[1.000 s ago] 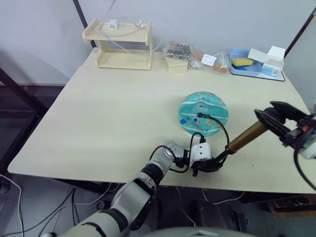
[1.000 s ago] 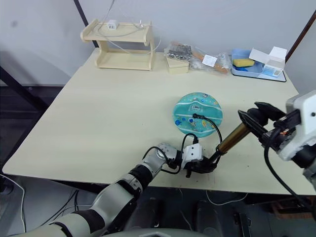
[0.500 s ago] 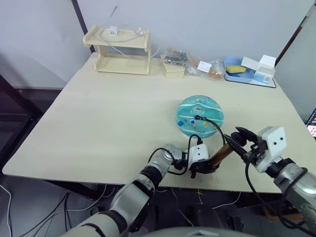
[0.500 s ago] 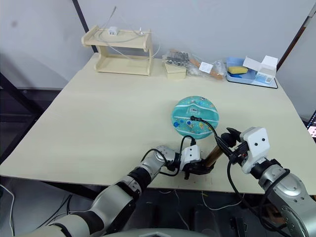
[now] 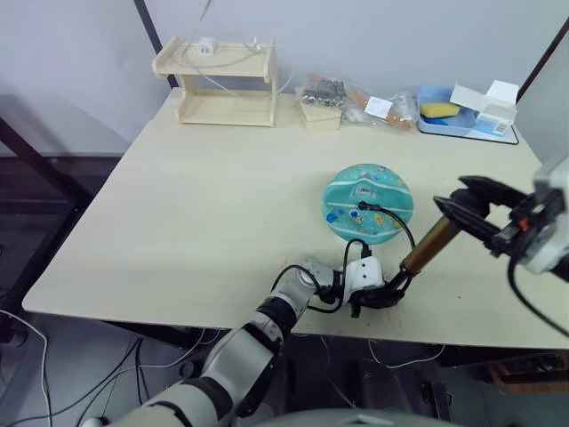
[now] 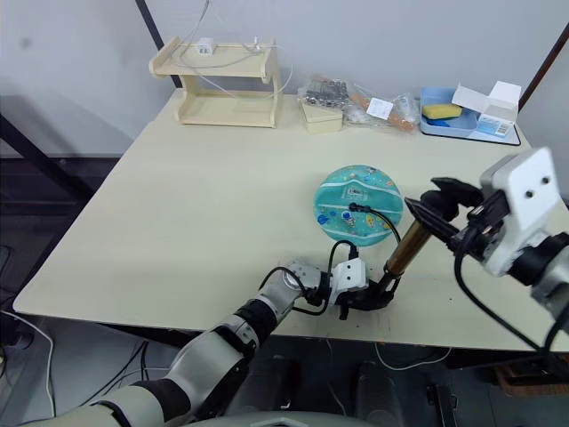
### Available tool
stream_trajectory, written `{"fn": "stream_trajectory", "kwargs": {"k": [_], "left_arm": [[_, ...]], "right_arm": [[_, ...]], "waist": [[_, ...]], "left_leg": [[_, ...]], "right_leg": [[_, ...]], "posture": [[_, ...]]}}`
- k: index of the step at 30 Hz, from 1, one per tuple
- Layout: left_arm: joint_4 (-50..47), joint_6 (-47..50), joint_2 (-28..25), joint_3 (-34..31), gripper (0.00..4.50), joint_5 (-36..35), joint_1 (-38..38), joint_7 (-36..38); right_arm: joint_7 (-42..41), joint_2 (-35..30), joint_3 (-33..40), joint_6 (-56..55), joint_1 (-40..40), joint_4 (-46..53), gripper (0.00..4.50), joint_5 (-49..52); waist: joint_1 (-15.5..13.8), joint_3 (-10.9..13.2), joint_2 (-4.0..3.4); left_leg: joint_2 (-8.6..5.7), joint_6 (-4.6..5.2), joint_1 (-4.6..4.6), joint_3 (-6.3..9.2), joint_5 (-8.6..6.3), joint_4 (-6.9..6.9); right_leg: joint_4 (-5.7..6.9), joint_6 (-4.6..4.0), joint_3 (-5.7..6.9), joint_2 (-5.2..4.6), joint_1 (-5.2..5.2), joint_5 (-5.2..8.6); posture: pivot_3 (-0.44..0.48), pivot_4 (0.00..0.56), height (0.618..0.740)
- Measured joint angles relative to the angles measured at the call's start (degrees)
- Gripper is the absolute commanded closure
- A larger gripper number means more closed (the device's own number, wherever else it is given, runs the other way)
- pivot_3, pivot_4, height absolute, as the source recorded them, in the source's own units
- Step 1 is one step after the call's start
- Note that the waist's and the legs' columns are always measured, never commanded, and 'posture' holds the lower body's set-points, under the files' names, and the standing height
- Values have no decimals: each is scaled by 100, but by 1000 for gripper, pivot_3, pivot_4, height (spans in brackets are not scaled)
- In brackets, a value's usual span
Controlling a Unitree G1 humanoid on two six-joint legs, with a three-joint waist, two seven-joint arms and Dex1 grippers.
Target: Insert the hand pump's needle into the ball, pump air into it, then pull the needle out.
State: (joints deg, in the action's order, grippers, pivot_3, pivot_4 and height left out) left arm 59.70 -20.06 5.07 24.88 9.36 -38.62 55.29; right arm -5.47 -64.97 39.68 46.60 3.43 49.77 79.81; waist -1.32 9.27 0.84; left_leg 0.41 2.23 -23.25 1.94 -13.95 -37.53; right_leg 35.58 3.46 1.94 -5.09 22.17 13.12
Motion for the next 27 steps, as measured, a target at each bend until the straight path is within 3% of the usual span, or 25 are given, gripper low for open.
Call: {"fn": "stream_trajectory", "kwargs": {"k": [6,11,16,20,27], "left_arm": [[204,-16,180,43,3410,121,-99,-327],[306,-14,201,33,3410,170,-94,-438],[354,1,146,-56,3410,170,-59,-447],[368,24,96,-106,3410,159,-26,-419],[363,27,24,-167,3410,167,1,-402]], "right_arm": [[359,-328,500,120,2,184,2508,545],[489,739,-962,-489,564,589,2550,-1353],[73,1931,-2928,-1697,1163,27,2551,-3796],[-317,3058,-3585,-2608,1347,-883,2551,-4684],[-709,3621,-3601,-2871,1311,-1165,2551,-4964]], "waist": [[-94,0,5],[-89,-56,65],[-21,-116,75],[35,-138,131],[71,-148,128]], "left_leg": [[-1,0,-11,-4,0,-17],[5,-1,-31,14,-1,-50],[21,-21,-12,30,-13,-50],[30,-29,28,41,-17,-29],[61,-44,51,21,-26,-23]], "right_leg": [[0,2,7,0,0,-1],[1,4,29,6,1,-2],[1,3,27,3,-7,-2],[0,0,33,1,-39,1],[0,1,40,-40,-42,0]], "posture": [[0,150,740],[0,150,740],[0,150,740],[0,150,740],[0,150,740]]}}
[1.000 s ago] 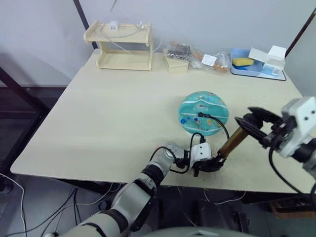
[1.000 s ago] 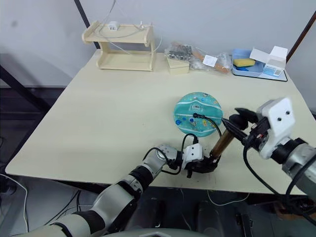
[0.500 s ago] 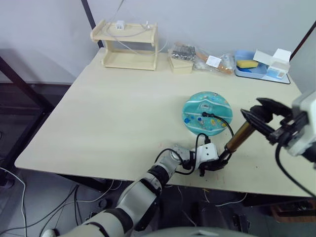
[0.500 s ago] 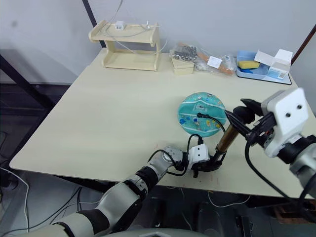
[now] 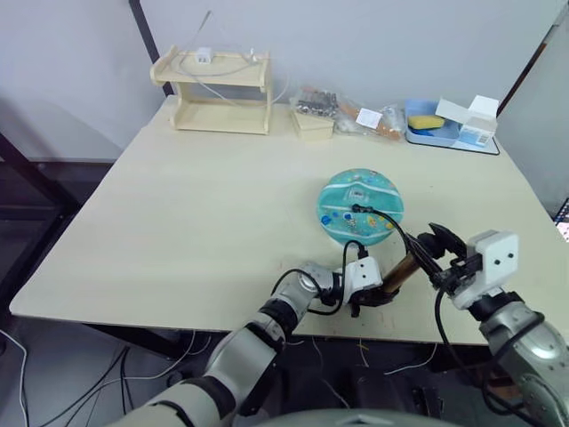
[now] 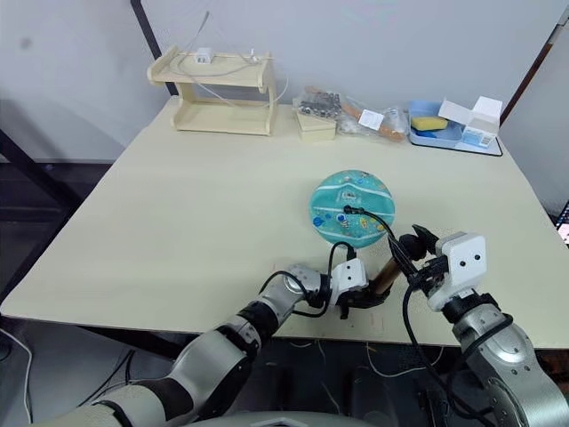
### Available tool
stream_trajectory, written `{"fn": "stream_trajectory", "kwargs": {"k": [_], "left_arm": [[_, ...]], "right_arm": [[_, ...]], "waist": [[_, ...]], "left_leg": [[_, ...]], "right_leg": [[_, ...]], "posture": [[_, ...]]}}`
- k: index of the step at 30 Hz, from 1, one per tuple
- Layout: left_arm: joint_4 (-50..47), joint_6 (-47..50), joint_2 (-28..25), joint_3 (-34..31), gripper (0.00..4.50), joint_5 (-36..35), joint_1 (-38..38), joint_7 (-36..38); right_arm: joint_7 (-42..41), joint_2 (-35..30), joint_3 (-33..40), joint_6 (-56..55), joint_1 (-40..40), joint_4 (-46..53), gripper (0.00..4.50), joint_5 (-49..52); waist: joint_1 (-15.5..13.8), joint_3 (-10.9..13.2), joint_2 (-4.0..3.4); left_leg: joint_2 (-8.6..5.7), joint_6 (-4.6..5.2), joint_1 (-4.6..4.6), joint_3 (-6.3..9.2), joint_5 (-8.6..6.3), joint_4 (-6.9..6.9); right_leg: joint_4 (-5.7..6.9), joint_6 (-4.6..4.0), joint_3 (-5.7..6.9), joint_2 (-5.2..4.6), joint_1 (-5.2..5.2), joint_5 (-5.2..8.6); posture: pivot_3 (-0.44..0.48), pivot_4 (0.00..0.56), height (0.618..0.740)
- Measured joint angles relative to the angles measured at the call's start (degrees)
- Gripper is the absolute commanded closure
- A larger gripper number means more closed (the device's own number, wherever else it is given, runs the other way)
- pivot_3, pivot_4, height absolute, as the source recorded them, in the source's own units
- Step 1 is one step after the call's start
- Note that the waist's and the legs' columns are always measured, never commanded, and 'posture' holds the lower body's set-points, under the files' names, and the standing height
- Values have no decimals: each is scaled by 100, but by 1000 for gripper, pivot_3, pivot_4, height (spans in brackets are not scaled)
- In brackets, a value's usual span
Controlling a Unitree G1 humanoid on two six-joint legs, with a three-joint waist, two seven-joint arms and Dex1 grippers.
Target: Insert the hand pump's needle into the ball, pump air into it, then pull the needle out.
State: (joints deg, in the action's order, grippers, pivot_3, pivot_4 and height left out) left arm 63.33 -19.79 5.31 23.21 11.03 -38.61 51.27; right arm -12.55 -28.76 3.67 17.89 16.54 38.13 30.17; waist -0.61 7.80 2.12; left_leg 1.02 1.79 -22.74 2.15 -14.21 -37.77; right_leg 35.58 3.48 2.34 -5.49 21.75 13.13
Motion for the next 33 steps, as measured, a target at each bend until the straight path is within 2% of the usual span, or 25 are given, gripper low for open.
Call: {"fn": "stream_trajectory", "kwargs": {"k": [6,10,12,14,16,17,19,21,24,27,28,29,33], "left_arm": [[-13,-1,19,-22,3410,-4,2,1],[-52,-20,58,-24,3410,-6,-52,20],[-103,-40,68,-29,3410,-21,-72,39],[-144,-46,89,-32,3410,-43,-80,40],[-157,-66,89,-31,3410,-45,-87,45],[-178,-77,99,-28,3410,-45,-87,58],[-177,-75,95,-27,3410,-45,-96,53],[-177,-75,87,-27,3410,-44,-97,42],[-176,-72,69,-20,3410,-38,-94,40],[-148,-49,49,-20,3410,-18,-69,21],[-136,-37,43,-20,3410,1,-55,-17],[-135,-36,42,-20,3410,1,-54,-19],[-131,55,-3,-22,3410,7,50,-31]], "right_arm": [[-106,-78,230,462,-146,190,2551,135],[-54,-463,669,1138,-368,499,2551,625],[80,-887,1052,1628,-595,658,2551,1293],[355,-1578,1732,2093,-969,909,2551,2417],[461,-1701,1999,2164,-1089,1076,2551,2719],[686,-2113,2285,2309,-1203,1091,2551,3325],[869,-2424,2590,2396,-1309,1146,2551,3851],[898,-2442,2667,2399,-1295,1197,2551,3921],[909,-2073,2600,2254,-1155,1252,2551,3668],[578,-1651,1877,1786,-778,1132,2551,2634],[324,-1390,1410,1454,-616,962,2551,1991],[311,-1375,1388,1441,-608,951,2551,1963],[-239,-674,80,518,-554,-87,2552,488]], "waist": [[-10,2,3],[-19,53,-55],[-25,100,-89],[-31,132,-103],[-42,129,-101],[-41,139,-111],[-37,151,-94],[-37,161,-76],[-29,156,-59],[-21,115,-30],[-17,92,-12],[-16,90,-11],[1,0,41]], "left_leg": [[6,-8,-1,-13,-5,0],[-2,-8,-12,-44,-5,0],[-12,-7,-26,-60,-4,-4],[-42,-1,-51,-64,0,-6],[-48,24,-98,-49,15,-13],[-57,25,-113,-44,15,-30],[-64,26,-114,-46,14,-34],[-60,25,-115,-40,14,-38],[-51,25,-112,-38,14,-40],[-44,24,-103,-32,13,-38],[-40,24,-99,-31,13,-38],[-40,24,-99,-32,13,-39],[-10,17,-81,-31,8,-25]], "right_leg": [[-3,0,12,-17,3,0],[-8,3,30,-57,14,-2],[-7,17,44,-64,30,-10],[-4,46,54,-63,56,-30],[-3,63,69,-52,94,-40],[-2,69,78,-57,96,-45],[-2,69,78,-61,95,-44],[-2,54,82,-59,94,-36],[-2,51,84,-56,90,-33],[-2,47,89,-49,88,-31],[-1,47,90,-49,87,-30],[-1,47,90,-49,86,-30],[-1,42,97,-36,82,-28]], "posture": [[0,150,740],[0,150,740],[0,150,740],[0,150,740],[0,150,740],[0,150,740],[0,150,740],[0,150,740],[0,150,740],[0,150,740],[0,150,740],[0,150,740],[0,150,740]]}}
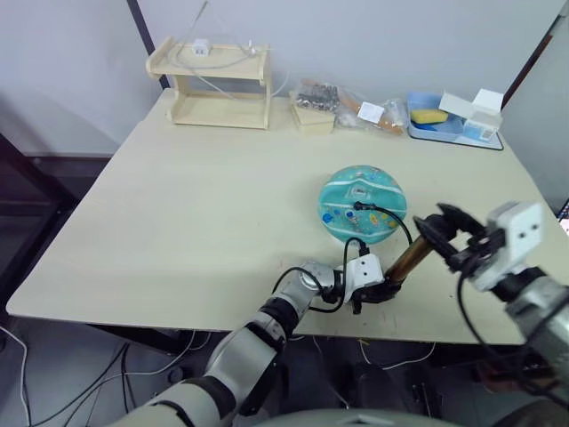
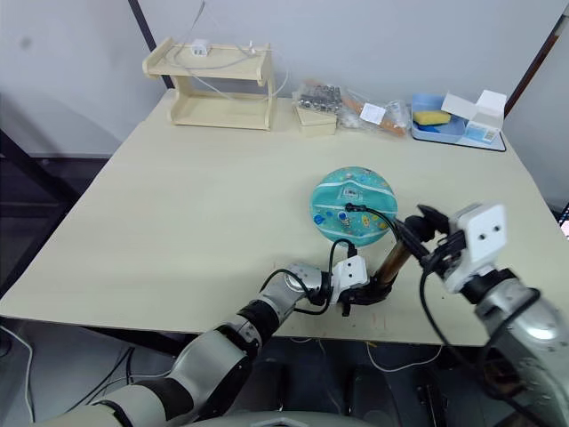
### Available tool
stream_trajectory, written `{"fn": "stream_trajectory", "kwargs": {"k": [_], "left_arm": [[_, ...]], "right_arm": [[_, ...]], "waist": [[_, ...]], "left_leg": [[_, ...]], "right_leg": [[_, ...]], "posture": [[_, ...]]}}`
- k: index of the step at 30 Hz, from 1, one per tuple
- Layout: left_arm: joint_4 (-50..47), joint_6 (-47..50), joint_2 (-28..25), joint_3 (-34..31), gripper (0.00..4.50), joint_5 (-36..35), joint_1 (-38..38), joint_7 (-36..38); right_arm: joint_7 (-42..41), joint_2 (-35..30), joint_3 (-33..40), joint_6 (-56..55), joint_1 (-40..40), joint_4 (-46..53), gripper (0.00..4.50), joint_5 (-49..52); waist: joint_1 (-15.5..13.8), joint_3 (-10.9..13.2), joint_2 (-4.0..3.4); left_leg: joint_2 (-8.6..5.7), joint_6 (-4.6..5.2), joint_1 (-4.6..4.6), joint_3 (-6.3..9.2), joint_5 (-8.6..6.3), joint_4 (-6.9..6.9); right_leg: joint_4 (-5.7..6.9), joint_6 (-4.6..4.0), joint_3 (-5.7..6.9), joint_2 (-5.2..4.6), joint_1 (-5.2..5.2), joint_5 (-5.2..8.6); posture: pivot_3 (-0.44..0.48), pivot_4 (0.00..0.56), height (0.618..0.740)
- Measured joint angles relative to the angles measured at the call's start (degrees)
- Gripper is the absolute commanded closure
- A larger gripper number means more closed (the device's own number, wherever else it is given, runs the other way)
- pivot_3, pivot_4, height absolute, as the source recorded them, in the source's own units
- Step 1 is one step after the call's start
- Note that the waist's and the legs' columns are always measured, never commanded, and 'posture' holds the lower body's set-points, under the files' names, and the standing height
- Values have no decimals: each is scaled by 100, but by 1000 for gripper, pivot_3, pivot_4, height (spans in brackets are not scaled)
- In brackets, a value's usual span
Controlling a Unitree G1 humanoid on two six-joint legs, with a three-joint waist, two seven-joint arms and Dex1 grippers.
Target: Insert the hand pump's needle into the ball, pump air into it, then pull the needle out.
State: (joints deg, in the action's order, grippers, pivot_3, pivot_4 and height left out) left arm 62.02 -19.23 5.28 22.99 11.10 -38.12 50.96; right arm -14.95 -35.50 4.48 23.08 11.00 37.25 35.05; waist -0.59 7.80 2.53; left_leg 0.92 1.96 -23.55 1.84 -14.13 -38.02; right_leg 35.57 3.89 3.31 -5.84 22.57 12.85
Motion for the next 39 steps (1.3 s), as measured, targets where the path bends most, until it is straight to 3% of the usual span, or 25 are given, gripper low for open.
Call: {"fn": "stream_trajectory", "kwargs": {"k": [7,13,16,19,20,24,26,28,33,39], "left_arm": [[-1,57,-117,-1,3410,3,18,13],[-82,-17,-98,-5,3410,-16,-12,129],[-93,-85,-37,-1,3410,-31,-69,180],[-92,-108,0,5,3410,-41,-110,212],[-92,-118,14,4,3410,-46,-129,215],[-91,-123,26,2,3410,-46,-148,212],[-90,-137,32,0,3410,-47,-163,210],[-90,-138,42,6,3410,-47,-162,210],[-74,-136,48,29,3410,5,-146,181],[-43,-123,-40,18,3410,29,-73,119]], "right_arm": [[-457,472,-338,-586,-8,-365,2552,-801],[-467,99,153,253,-54,248,2552,-371],[-374,-380,792,1032,-151,653,2552,391],[-84,-818,1541,1593,-365,976,2552,1375],[58,-1021,1861,1752,-456,1067,2552,1820],[471,-1622,2610,1991,-609,1213,2552,2958],[910,-2262,3288,2085,-791,1267,2552,4072],[1095,-2411,3515,2094,-798,1343,2552,4392],[1204,-1993,3395,1904,-379,1581,2552,4018],[598,-965,1574,912,291,1319,2553,1636]], "waist": [[12,-28,23],[-27,15,-57],[-46,70,-132],[-60,88,-157],[-69,95,-162],[-85,132,-159],[-93,159,-151],[-120,168,-138],[-150,142,-86],[-84,59,-25]], "left_leg": [[70,-93,93,-10,-55,1],[88,-101,75,-10,-60,1],[57,-98,57,-21,-58,1],[34,-70,11,-20,-42,-8],[27,-67,-27,-15,-41,-27],[14,-65,-29,-16,-41,-35],[18,-65,-29,-15,-41,-36],[16,-65,-31,-19,-41,-34],[20,-64,-27,-35,-42,-33],[47,-66,-9,-12,-45,-32]], "right_leg": [[-4,-2,47,-32,-72,2],[-22,-2,81,-38,-59,1],[-21,-2,102,-31,-44,0],[-20,-1,101,-37,-12,-2],[-17,4,104,-35,16,-22],[-18,-7,108,-38,14,-17],[-18,-14,112,-38,13,-16],[-20,-14,115,-37,13,-15],[-23,-4,114,-29,10,-21],[-22,-16,116,-16,6,-14]], "posture": [[0,150,740],[0,150,740],[0,150,740],[0,150,740],[0,150,740],[0,150,740],[0,150,740],[0,150,740],[0,150,740],[0,150,740]]}}
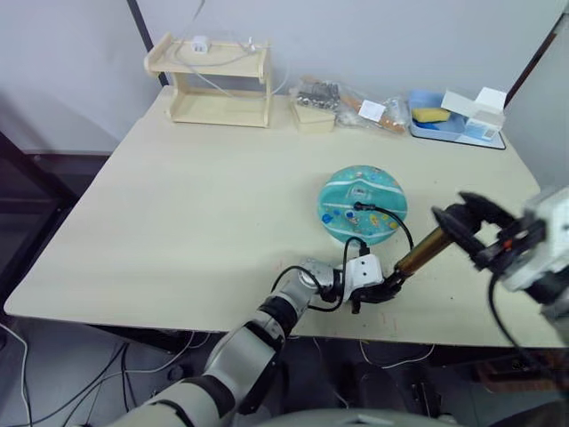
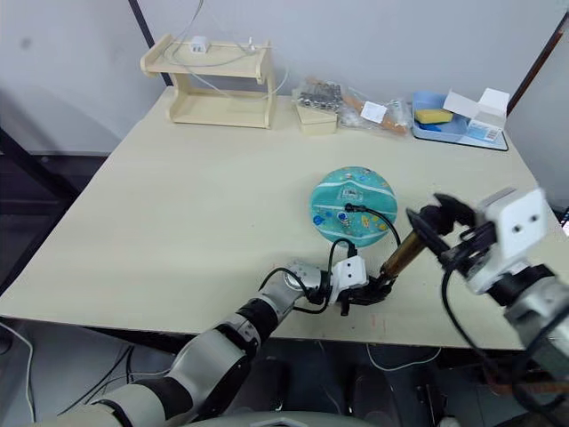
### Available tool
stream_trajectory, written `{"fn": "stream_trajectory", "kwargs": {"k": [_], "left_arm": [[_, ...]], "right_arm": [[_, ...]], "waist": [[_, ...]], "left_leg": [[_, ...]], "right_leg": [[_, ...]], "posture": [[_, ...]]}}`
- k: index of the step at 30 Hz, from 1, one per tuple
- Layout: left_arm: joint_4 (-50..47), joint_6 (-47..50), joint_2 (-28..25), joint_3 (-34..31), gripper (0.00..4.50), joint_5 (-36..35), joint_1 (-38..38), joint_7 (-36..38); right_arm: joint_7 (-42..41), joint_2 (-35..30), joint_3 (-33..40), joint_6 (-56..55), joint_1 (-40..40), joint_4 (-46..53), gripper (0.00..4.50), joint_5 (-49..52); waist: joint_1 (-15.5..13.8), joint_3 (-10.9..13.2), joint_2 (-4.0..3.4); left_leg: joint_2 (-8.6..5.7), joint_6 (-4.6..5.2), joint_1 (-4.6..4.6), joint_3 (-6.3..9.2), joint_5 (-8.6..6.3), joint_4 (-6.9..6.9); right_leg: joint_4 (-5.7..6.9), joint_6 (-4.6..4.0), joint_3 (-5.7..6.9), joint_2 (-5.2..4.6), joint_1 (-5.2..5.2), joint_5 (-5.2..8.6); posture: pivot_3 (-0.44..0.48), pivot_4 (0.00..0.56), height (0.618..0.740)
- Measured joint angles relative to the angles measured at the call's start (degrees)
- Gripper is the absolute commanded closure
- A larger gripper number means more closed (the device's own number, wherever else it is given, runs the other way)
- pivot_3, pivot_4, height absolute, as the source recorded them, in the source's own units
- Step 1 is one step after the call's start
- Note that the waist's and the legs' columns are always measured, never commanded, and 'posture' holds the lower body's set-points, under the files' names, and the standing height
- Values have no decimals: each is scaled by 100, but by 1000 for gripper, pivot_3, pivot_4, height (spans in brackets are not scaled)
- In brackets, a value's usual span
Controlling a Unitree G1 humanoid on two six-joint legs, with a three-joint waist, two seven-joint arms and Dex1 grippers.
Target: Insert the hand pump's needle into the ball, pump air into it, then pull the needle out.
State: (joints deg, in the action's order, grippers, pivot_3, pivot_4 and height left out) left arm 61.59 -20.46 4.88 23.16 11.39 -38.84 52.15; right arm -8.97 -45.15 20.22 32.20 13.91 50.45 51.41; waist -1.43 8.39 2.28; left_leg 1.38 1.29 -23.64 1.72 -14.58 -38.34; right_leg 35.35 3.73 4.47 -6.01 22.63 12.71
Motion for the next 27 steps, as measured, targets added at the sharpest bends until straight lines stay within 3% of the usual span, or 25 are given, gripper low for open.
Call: {"fn": "stream_trajectory", "kwargs": {"k": [2,3,4,9,13,20,23,27], "left_arm": [[7,30,-40,-11,3410,0,46,-8],[7,31,-40,-11,3410,-1,46,-9],[16,60,-47,-12,3410,-1,72,-16],[24,135,-73,-18,3410,-4,91,-23],[40,137,-111,-15,3410,8,100,-60],[-19,68,12,-16,3410,-21,60,-13],[-31,13,62,-16,3410,-43,13,35],[-31,-11,102,-7,3410,-43,-25,62]], "right_arm": [[-316,444,-961,-527,40,-518,2553,-1030],[-319,446,-973,-534,41,-528,2553,-1044],[-513,707,-1432,-829,31,-945,2553,-1541],[-932,1213,-1869,-1579,-112,-1574,2553,-2347],[-1081,1298,-1865,-1643,-112,-1645,2553,-2437],[-992,869,-1001,-434,-181,-850,2553,-1595],[-796,334,-260,230,-453,-486,2553,-648],[-510,-479,629,766,-927,-214,2553,628]], "waist": [[62,-50,11],[64,-57,13],[67,-76,33],[78,-102,58],[84,-104,52],[37,-38,-32],[24,21,-100],[-4,42,-112]], "left_leg": [[15,-11,4,6,-6,2],[16,-11,5,5,-6,2],[18,-11,8,8,-6,5],[37,-38,45,1,-22,6],[92,-78,98,-9,-48,10],[60,-54,73,-36,-64,1],[9,-3,59,-44,-59,0],[-12,12,5,-39,-62,-13]], "right_leg": [[0,-1,3,0,-3,1],[0,-1,3,0,-4,1],[0,-1,7,1,-4,1],[-1,-3,16,1,-36,2],[-46,-3,30,-18,-94,3],[-53,-1,68,-60,-78,1],[-52,11,74,-81,-66,-7],[-53,25,79,-91,-29,-15]], "posture": [[0,150,740],[0,150,740],[0,150,740],[0,150,740],[0,150,740],[0,150,740],[0,150,740],[0,150,740]]}}
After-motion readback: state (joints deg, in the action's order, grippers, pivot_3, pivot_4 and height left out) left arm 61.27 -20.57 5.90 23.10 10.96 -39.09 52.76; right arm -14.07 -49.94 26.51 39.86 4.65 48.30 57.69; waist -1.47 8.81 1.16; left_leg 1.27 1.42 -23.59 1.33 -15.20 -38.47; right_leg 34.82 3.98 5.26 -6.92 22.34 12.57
